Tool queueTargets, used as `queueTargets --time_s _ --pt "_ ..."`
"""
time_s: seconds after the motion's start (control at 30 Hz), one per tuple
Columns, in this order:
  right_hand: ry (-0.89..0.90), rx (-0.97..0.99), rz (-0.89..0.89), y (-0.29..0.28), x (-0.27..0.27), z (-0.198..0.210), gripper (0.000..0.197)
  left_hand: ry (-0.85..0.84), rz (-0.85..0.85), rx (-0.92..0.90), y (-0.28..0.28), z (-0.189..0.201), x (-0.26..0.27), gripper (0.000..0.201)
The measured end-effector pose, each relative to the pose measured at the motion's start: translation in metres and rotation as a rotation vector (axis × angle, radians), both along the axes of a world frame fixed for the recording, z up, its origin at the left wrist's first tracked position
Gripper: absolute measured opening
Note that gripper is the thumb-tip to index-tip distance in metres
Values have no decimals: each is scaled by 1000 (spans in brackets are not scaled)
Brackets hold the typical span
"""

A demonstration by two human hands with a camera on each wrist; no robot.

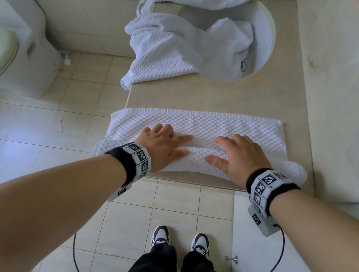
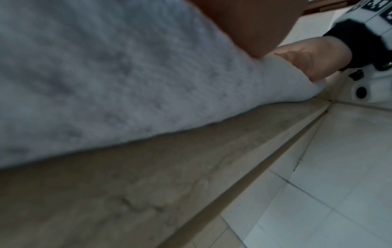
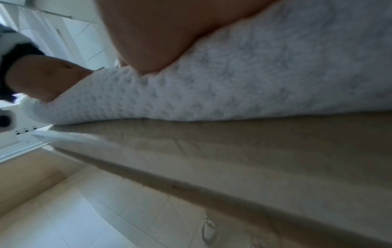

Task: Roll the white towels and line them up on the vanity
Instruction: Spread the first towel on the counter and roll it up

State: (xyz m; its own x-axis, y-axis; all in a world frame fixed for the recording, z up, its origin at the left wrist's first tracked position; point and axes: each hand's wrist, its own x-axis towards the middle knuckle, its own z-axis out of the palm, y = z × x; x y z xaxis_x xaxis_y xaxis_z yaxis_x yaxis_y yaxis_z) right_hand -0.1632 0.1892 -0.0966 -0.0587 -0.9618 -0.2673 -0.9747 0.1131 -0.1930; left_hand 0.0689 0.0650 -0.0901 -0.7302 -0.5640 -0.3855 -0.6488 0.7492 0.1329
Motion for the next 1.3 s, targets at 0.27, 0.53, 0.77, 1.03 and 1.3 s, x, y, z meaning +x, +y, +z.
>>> queueTargets --time_s 0.27,0.53,0.77,1.03,1.3 --pt "108 -173 -69 42 33 -3 56 1 2 26 -3 -1 1 62" --pt "173 -30 -40 21 26 -2 67 148 65 -206 43 -1 15 67" --pt "193 -17 -49 18 26 -2 65 166 48 -265 45 -12 21 69" --pt "162 -22 -2 24 22 3 70 139 45 -103 17 -3 13 64" --pt "174 -14 -12 28 35 5 68 112 59 -31 19 2 22 62"
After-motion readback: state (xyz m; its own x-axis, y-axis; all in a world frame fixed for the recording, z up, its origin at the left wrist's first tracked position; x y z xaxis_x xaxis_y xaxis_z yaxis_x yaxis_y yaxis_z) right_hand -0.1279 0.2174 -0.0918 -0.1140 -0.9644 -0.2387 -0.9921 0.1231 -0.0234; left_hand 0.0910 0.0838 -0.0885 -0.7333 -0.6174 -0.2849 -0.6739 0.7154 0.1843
